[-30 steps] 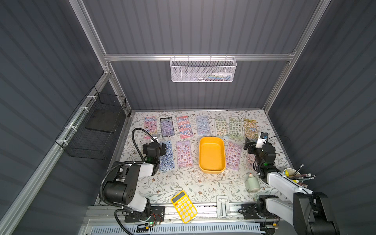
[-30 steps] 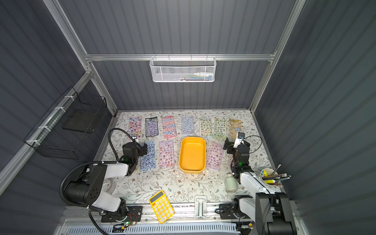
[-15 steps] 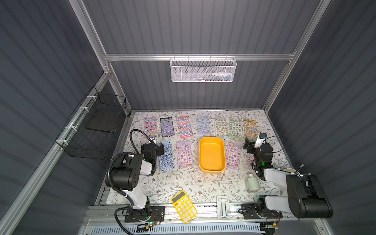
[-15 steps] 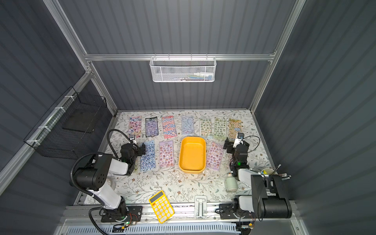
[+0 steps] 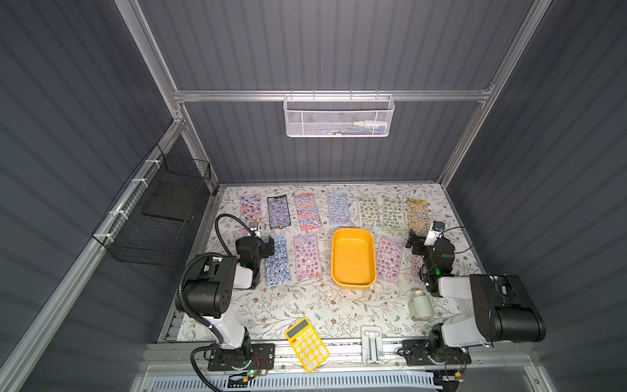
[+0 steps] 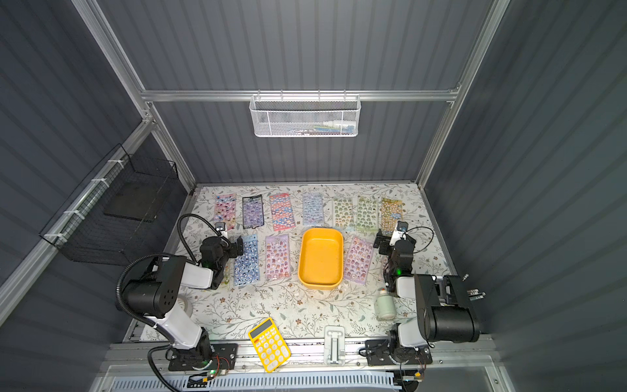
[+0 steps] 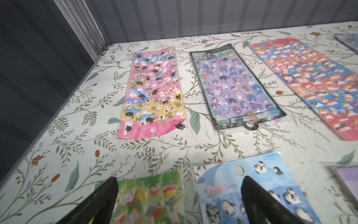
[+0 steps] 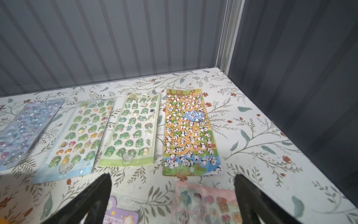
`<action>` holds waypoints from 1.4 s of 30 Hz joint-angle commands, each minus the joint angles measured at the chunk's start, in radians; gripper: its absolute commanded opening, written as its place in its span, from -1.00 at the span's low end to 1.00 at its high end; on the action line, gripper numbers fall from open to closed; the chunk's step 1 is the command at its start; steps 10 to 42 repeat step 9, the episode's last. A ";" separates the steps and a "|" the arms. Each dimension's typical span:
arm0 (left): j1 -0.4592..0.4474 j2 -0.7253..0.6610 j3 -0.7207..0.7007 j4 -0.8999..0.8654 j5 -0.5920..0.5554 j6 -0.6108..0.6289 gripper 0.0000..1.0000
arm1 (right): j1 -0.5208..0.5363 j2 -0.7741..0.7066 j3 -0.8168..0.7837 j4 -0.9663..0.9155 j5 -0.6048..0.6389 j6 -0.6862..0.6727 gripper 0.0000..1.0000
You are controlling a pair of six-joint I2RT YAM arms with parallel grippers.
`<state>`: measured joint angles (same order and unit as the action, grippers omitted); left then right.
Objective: Take the stickers out of the storage box
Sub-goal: Reset both arms
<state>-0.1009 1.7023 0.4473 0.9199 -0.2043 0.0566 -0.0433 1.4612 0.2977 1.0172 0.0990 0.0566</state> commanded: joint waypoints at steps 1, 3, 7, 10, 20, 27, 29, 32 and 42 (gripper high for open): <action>0.007 0.013 0.020 -0.006 0.013 -0.014 1.00 | 0.003 -0.001 0.012 -0.007 -0.031 -0.009 0.98; 0.007 0.013 0.021 -0.009 0.015 -0.012 1.00 | -0.008 0.001 0.033 -0.046 -0.064 -0.006 0.98; 0.009 0.013 0.022 -0.009 0.014 -0.012 1.00 | -0.042 0.003 0.040 -0.059 -0.127 0.017 0.98; 0.008 0.013 0.022 -0.009 0.016 -0.013 1.00 | -0.043 -0.003 0.026 -0.043 -0.129 0.015 0.98; 0.008 0.013 0.022 -0.009 0.016 -0.013 1.00 | -0.043 -0.003 0.026 -0.043 -0.129 0.015 0.98; 0.008 0.013 0.022 -0.009 0.016 -0.013 1.00 | -0.043 -0.003 0.026 -0.043 -0.129 0.015 0.98; 0.008 0.013 0.022 -0.009 0.016 -0.013 1.00 | -0.043 -0.003 0.026 -0.043 -0.129 0.015 0.98; 0.008 0.013 0.022 -0.009 0.016 -0.013 1.00 | -0.043 -0.003 0.026 -0.043 -0.129 0.015 0.98; 0.008 0.013 0.022 -0.009 0.016 -0.013 1.00 | -0.043 -0.003 0.026 -0.043 -0.129 0.015 0.98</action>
